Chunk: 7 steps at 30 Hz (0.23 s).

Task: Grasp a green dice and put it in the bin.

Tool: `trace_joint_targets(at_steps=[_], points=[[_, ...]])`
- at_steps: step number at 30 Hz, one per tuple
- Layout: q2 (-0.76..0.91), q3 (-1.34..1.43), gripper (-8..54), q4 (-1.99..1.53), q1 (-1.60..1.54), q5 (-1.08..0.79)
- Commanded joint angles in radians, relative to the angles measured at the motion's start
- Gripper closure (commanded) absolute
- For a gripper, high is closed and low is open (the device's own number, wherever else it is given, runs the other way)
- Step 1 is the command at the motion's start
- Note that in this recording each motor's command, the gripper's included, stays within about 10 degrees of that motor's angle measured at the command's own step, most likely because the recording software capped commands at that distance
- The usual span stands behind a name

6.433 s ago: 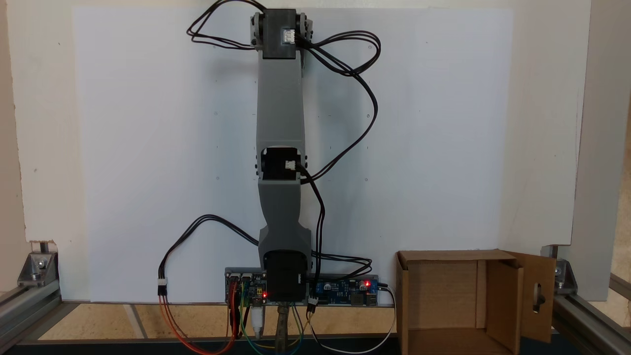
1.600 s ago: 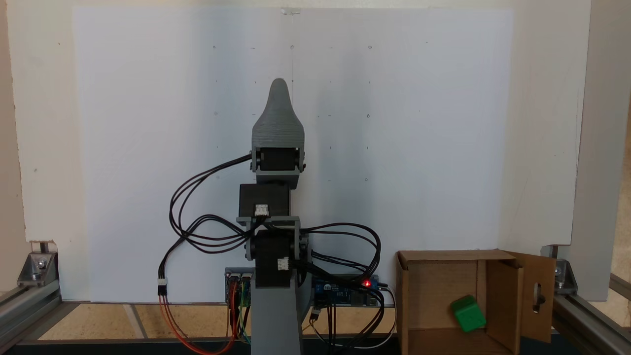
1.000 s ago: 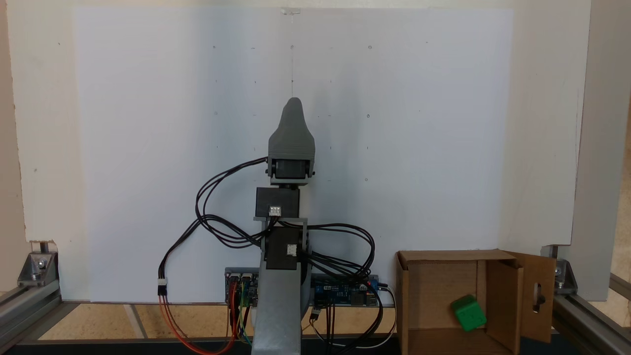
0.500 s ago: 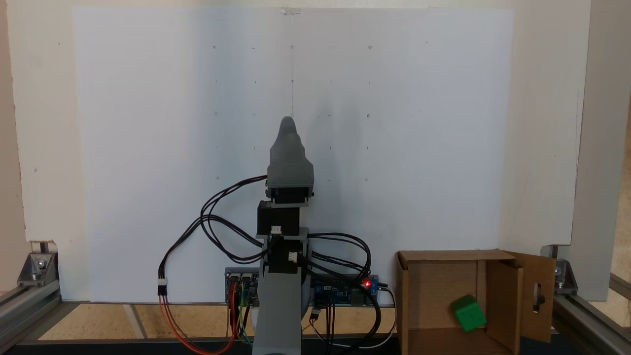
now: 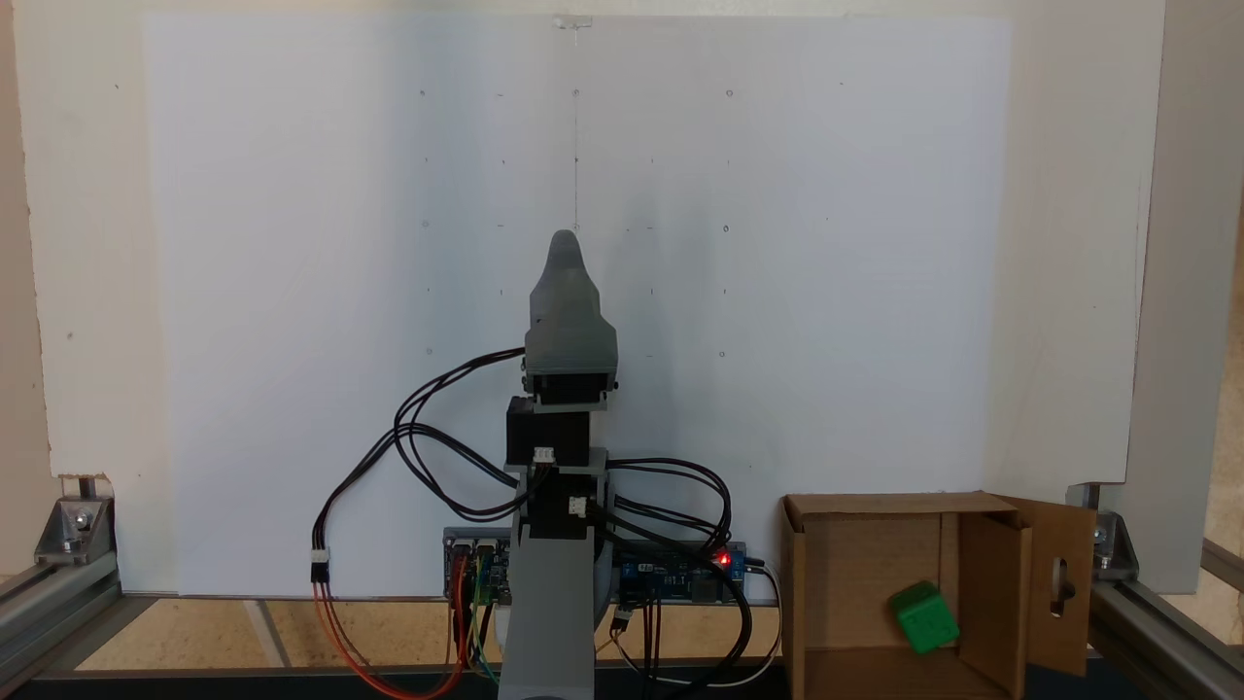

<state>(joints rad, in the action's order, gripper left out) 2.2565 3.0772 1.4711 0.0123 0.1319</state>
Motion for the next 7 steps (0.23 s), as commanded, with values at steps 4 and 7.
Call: trace_joint_targets(at_steps=[4, 7], points=[[0.11, 0.049, 1.0, 0.052, -0.003, 0.021], [0.11, 0.049, 1.0, 0.049, -0.003, 0.021]])
